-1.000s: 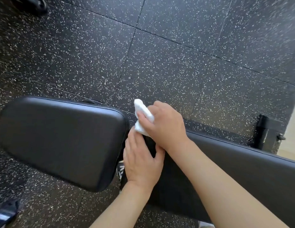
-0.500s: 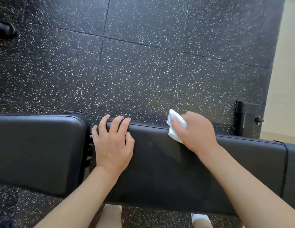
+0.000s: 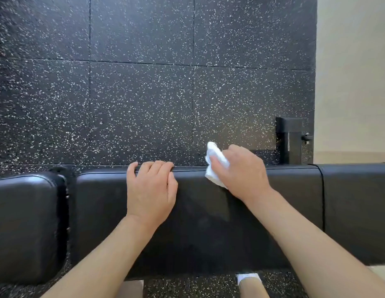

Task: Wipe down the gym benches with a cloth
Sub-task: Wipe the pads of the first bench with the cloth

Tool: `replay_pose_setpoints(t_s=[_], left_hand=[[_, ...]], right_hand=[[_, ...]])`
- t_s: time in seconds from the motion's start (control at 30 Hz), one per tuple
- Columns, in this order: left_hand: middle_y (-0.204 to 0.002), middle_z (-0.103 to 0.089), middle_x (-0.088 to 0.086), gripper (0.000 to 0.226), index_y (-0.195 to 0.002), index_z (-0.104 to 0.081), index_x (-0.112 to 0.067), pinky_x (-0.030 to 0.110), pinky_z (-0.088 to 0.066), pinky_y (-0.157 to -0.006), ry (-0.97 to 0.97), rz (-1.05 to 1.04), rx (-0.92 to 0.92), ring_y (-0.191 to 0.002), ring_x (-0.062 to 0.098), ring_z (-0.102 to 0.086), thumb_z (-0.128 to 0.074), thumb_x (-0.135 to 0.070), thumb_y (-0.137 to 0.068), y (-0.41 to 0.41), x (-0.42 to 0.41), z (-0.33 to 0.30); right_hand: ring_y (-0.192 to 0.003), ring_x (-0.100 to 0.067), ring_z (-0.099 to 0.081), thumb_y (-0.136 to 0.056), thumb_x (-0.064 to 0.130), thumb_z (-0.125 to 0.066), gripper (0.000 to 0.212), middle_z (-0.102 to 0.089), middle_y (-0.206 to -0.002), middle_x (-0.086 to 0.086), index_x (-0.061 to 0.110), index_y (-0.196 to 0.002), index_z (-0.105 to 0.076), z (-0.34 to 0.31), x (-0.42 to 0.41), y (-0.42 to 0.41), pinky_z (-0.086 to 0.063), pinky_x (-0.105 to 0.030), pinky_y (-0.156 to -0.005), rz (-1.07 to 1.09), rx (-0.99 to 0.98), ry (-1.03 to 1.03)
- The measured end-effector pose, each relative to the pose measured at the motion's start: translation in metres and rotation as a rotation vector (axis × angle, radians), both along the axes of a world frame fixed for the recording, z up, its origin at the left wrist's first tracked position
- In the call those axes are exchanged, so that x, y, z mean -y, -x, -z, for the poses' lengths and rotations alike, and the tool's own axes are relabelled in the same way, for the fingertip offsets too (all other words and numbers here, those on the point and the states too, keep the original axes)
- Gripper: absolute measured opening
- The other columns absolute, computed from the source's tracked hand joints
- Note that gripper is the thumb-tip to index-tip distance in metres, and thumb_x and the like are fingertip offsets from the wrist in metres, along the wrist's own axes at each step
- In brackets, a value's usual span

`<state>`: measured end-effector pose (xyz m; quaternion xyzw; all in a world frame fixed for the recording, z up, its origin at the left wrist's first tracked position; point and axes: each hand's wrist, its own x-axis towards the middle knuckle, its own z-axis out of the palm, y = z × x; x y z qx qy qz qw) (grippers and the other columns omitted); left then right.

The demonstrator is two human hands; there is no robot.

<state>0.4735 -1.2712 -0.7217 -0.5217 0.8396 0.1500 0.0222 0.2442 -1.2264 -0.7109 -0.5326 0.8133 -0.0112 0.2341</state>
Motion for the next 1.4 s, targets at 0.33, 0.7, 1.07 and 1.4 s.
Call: replay_pose_setpoints(t_s=[0.33,0.7,1.07,1.4], left_hand=[[-0.106,-0.073,-0.009,0.038,-0.116,-0.073,-0.023,0.042,-0.041,-0.086,-0.082,0.136,0.005,-0.095,0.022,-0.067,-0.037,-0.032,-0.105,0.086,-0.026,0.000],[-0.106,-0.073,-0.007,0.038,-0.114,-0.071,-0.022,0.045,-0.040,-0.088,0.007,0.109,0.041,-0.095,0.024,-0.067,-0.035,-0.027,-0.101,0.095,-0.033,0.002],[-0.104,-0.072,-0.005,0.038,-0.114,-0.071,-0.023,0.046,-0.043,-0.087,0.085,0.086,0.024,-0.095,0.025,-0.065,-0.037,-0.025,-0.097,0.098,-0.035,0.006],[-0.101,-0.071,-0.006,0.036,-0.111,-0.071,-0.022,0.044,-0.041,-0.083,0.069,0.099,0.026,-0.091,0.026,-0.063,-0.039,-0.028,-0.096,0.095,-0.033,0.007]], right_hand=[[-0.068,-0.031,-0.052,-0.097,0.044,-0.050,0.042,-0.045,-0.063,0.000,0.013,-0.069,-0.059,0.004,-0.028,0.084,-0.036,-0.036,-0.056,0.033,-0.149,-0.087],[-0.055,-0.028,-0.036,-0.081,0.031,-0.036,0.013,-0.029,-0.059,0.002,0.020,-0.081,-0.042,0.001,-0.021,0.062,-0.014,-0.029,-0.053,-0.157,0.015,0.033],[-0.065,-0.027,-0.044,-0.090,0.039,-0.026,0.039,-0.038,-0.064,0.003,0.018,-0.073,-0.054,0.008,-0.060,0.159,-0.025,-0.034,-0.061,-0.014,-0.135,-0.081],[-0.070,-0.027,-0.042,-0.094,0.037,-0.050,0.037,-0.028,-0.063,0.005,0.018,-0.064,-0.039,0.007,-0.003,0.050,-0.027,-0.036,-0.066,-0.022,0.128,-0.025]])
